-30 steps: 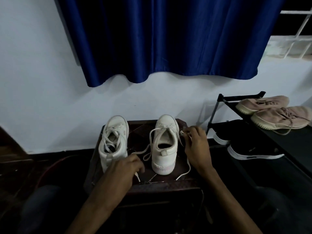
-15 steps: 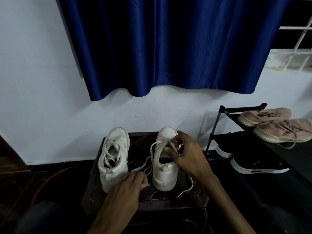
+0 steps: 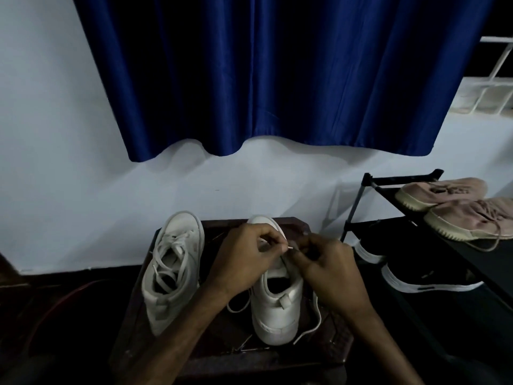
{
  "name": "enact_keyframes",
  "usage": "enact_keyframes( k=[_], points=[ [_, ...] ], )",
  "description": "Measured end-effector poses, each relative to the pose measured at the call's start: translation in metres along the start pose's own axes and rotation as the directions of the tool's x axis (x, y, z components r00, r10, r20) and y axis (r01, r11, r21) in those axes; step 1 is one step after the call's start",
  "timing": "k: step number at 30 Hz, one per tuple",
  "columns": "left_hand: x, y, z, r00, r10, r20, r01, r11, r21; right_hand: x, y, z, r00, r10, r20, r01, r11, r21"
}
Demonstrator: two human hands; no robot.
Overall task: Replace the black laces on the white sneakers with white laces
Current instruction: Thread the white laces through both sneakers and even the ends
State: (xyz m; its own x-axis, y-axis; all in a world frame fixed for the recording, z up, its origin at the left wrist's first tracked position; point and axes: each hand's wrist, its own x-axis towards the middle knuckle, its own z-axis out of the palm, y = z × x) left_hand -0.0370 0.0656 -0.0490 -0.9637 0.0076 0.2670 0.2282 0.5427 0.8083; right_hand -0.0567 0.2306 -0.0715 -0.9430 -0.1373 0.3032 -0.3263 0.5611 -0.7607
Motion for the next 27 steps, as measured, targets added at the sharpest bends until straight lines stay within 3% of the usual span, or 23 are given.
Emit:
enact_keyframes(
  k=[3, 11, 18, 22, 25, 27],
  points=[
    [0.0, -0.011, 0.005, 1.0, -0.028, -0.008, 0.028, 0.999, 0.016, 0.001, 0.004, 0.003, 0.998, 0.051, 0.027, -0.052, 0.996, 0.067],
    [0.0, -0.006, 0.022, 0.986, -0.057, -0.155, 0.097, 0.959, 0.265, -0.001, 0.007, 0.004, 0.994, 0.103, 0.047, -0.109, 0.981, 0.159],
    [-0.001, -0.003, 0.024, 0.98, -0.032, -0.199, 0.092, 0.95, 0.297, -0.004, 0.005, 0.007, 1.0, -0.016, 0.007, 0.016, 1.0, -0.001],
    [0.006, -0.007, 0.018, 0.979, -0.083, -0.188, 0.115, 0.98, 0.165, -0.002, 0.009, 0.004, 0.995, 0.015, 0.101, -0.03, 0.987, 0.155],
    [0.015, -0.011, 0.009, 0.989, -0.147, -0.032, 0.145, 0.988, -0.056, 0.001, 0.015, 0.004, 0.992, 0.029, 0.124, -0.062, 0.961, 0.27],
    [0.022, -0.012, 0.001, 0.985, -0.153, 0.081, 0.162, 0.98, -0.113, 0.003, 0.018, 0.007, 0.988, 0.064, 0.142, -0.116, 0.911, 0.396]
  ],
)
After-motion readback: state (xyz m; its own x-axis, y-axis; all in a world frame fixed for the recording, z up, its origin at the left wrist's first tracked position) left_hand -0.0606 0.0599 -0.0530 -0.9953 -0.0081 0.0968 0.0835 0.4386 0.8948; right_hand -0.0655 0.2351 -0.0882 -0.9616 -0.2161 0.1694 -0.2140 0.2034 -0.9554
